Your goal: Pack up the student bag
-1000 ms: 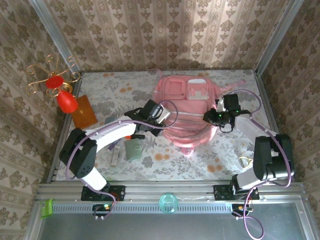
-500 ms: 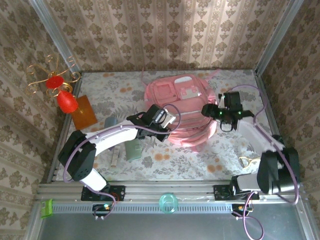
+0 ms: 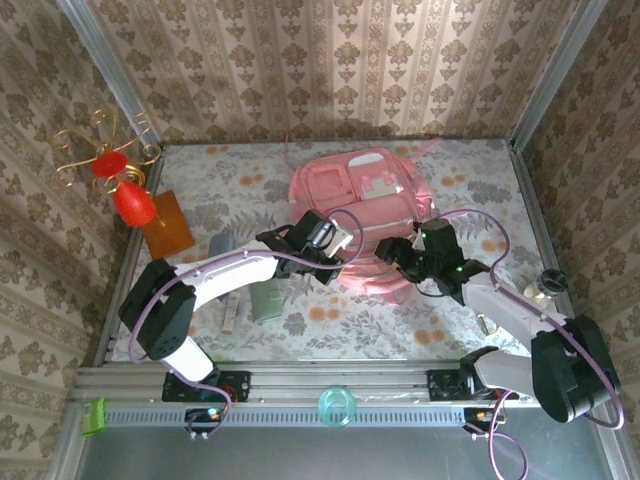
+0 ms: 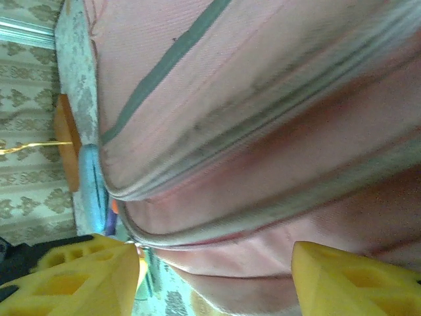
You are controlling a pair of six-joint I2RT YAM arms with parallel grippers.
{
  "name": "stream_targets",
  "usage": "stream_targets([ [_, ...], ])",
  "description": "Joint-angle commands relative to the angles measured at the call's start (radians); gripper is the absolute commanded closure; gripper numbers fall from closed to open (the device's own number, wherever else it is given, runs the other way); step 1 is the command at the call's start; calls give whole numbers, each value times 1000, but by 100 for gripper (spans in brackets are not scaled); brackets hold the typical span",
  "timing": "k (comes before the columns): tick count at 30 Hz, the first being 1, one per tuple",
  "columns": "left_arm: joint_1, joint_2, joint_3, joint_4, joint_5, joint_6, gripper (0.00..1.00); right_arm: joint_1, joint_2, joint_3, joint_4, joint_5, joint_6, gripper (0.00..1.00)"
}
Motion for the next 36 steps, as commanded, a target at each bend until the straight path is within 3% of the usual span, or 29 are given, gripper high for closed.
stream_targets([
  [1,-13,8,20,11,21,8,100,21,33,-19,110,36,96,39],
  [5,-14,5,16,14,19,8,100,25,71,-37,156,68,135,41],
  [12,-18,4,9,25,21,8,100,70,61,-85,193,237,205,41],
  [17,-19,4,0,32,22,7,100,84,120,-88,350,309,234,49],
  [19,-19,1,-4,29,14,11,100,83,145,-85,413,323,242,57],
  [24,-7,-21,-9,-27,-123,39,100,59,96,-88,348,336,190,100],
  [25,0,-26,-11,-42,-158,50,100,45,62,-96,306,338,165,100],
  [31,74,-47,-22,-79,-238,109,100,-96,-76,-99,75,187,-9,100],
  [36,157,-32,0,-50,-239,136,100,-160,-110,-99,58,56,-60,100],
])
